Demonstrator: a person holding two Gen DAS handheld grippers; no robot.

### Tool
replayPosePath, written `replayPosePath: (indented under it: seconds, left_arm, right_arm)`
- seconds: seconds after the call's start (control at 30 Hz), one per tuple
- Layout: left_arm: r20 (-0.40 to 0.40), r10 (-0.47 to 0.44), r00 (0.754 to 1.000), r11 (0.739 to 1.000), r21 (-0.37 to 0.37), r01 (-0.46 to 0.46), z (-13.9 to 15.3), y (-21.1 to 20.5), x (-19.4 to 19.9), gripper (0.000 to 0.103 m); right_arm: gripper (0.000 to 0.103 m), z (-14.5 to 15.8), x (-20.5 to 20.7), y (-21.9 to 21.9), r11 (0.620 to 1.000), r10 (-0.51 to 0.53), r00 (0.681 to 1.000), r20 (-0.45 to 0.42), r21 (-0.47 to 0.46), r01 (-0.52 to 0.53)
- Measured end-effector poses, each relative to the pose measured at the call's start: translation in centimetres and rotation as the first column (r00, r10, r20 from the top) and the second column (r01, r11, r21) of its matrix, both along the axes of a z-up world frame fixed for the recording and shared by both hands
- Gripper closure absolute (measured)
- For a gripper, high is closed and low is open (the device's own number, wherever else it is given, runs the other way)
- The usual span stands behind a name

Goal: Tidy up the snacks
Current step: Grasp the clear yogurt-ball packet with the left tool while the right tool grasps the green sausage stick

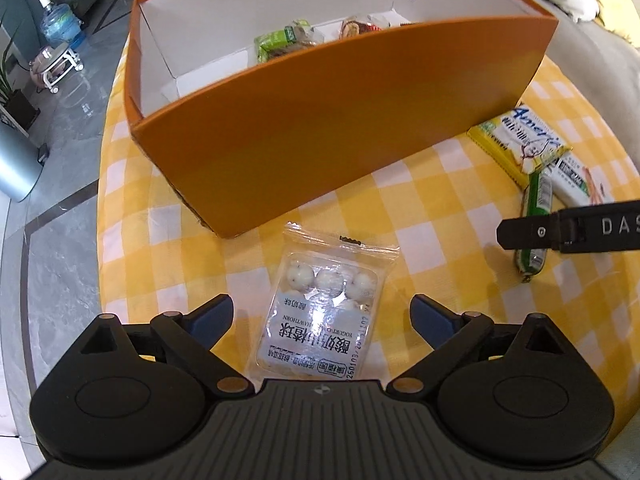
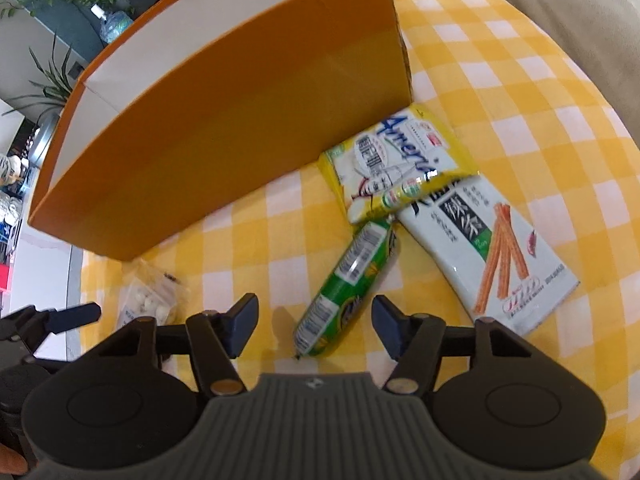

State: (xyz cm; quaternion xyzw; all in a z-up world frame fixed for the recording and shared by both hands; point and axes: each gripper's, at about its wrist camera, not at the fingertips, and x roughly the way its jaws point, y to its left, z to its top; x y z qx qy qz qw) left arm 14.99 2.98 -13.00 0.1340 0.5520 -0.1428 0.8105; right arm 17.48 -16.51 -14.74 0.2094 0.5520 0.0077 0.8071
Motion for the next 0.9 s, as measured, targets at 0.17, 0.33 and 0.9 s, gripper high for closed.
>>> replayPosePath:
  seconds: [0.17, 0.33, 0.9]
  left_arm:
    - [-0.031, 0.000, 1.000, 1.000, 0.014, 0.000, -1.2, -0.3, 0.2, 0.000]
    - [-0.036, 0.030, 0.999, 1.000, -0.007, -0.030, -2.0, -0.4, -0.1, 0.000]
    - [-0.082, 0.139, 0.987, 0.986, -0.080, -0.145, -1.1, -1.2, -0.8, 0.032]
  right_arm:
    - [0.042, 0.0, 0.5, 0.8, 0.999, 0.028, 1.000, 0.008, -0.040, -0.027]
    - [0.049, 0.0, 0.7, 2.0, 0.992, 0.063, 0.998, 0.009, -0.110, -0.061]
    - [0.080, 0.2, -1.6, -0.3, 0.988, 0.144, 0.988, -0.047, -0.046, -0.146]
